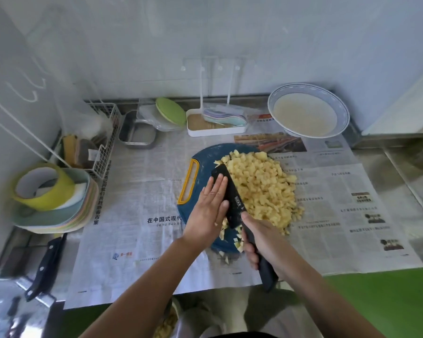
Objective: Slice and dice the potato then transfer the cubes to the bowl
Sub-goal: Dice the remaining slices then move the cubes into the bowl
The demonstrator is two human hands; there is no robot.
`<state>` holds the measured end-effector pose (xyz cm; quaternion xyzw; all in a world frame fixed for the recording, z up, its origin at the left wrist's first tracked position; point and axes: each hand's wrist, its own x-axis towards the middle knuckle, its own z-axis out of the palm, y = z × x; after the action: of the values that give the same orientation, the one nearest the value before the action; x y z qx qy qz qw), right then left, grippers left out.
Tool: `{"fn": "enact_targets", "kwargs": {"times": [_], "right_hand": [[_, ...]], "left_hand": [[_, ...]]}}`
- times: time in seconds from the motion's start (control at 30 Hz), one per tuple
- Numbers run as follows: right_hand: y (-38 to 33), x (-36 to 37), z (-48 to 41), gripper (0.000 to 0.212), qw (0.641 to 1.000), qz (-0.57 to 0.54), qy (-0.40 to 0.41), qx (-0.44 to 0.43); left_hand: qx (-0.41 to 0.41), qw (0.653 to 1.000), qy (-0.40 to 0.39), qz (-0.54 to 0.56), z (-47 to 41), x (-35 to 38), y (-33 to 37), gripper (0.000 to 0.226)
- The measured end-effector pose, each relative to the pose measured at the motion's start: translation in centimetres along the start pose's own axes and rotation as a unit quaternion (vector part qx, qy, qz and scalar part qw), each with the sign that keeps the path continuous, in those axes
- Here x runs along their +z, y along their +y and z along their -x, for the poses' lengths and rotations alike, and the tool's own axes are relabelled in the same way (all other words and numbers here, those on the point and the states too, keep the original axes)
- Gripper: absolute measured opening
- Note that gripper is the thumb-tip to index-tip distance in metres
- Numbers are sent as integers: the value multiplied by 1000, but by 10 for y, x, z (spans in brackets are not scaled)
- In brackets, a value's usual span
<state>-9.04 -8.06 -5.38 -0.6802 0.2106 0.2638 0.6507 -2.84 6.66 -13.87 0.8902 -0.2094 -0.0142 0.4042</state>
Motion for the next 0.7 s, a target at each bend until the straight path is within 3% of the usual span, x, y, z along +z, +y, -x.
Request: {"fn": "enact_targets", "kwargs": {"times": [0.13, 0.2, 0.27, 0.33, 0.43, 0.53, 0.7], "right_hand": [[-14, -23, -2, 46, 999, -19, 28, -9], [-19, -36, -5, 46, 991, 105, 61, -51], [-22, -47, -6, 41, 933, 321, 111, -116], [-25, -58, -7, 34, 838, 492, 157, -175], [-25, -78, -14, 30, 740, 598, 187, -244], [-27, -106, -23, 34, 689, 625, 198, -310], [-36, -142, -37, 41, 639, 661, 159, -359]], "left_hand": [[-61, 997, -17, -34, 3, 7, -14, 62], [-79, 994, 52, -49, -1, 10, -15, 49], [-92, 985, 139, -54, -11, 8, -9, 30], [-125, 972, 196, -13, -23, 0, 6, 36], [-190, 950, 247, 13, -39, -14, 27, 56], [-186, 945, 269, -20, -55, -18, 45, 58], [-167, 956, 241, -16, -74, -16, 75, 46]]}}
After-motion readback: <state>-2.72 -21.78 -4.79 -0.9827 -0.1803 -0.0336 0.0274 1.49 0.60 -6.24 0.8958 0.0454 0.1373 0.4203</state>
